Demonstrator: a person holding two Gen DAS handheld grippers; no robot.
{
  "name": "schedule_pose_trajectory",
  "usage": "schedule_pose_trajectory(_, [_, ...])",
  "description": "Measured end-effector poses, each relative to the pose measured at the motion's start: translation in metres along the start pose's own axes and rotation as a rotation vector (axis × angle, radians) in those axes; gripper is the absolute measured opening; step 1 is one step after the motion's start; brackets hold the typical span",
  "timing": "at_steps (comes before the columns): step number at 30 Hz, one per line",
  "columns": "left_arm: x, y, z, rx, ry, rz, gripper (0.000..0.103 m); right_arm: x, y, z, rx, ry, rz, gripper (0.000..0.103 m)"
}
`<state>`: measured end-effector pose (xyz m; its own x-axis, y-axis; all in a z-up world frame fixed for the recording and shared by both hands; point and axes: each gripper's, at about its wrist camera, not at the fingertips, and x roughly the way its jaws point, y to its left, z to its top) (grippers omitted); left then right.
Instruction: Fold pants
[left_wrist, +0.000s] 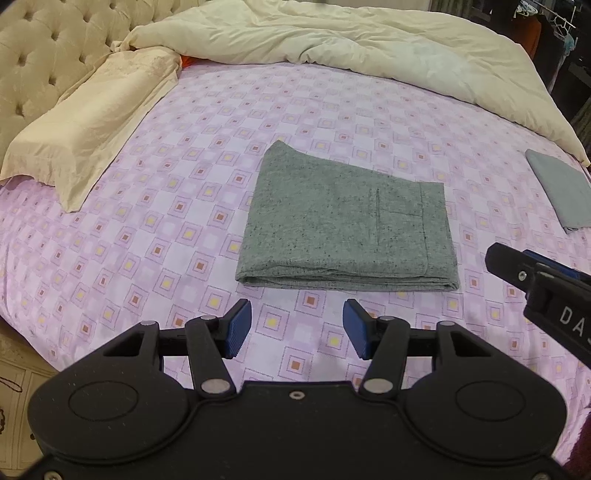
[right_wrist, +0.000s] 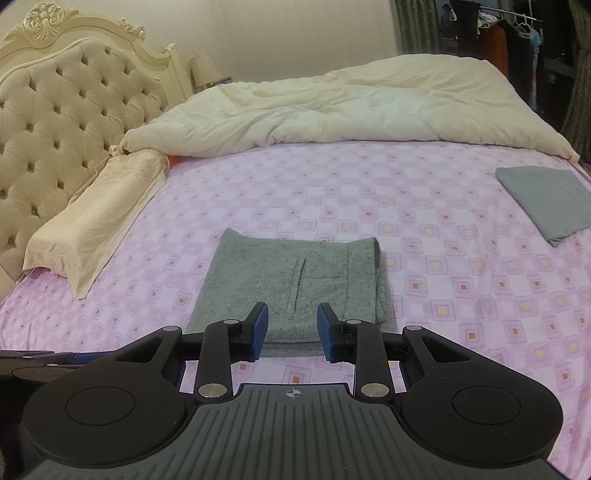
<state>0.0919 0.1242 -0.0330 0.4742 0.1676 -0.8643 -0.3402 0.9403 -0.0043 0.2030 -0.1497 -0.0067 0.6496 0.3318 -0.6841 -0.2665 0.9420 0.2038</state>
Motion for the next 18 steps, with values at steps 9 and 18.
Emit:
schedule_pose_trajectory(9, [-0.008,-0.008,-0.004,0.016,-0.021,-0.007,0.059,-0.006,-0.003,-0.002,0.001,-0.015,0.015,0.029])
schedule_pose_trajectory(18, [-0.012,-0.016,-0.007,0.009,-0.032,0.003,0.060,-0.011,-0.009,-0.003,0.006,-0.021,0.026,0.029])
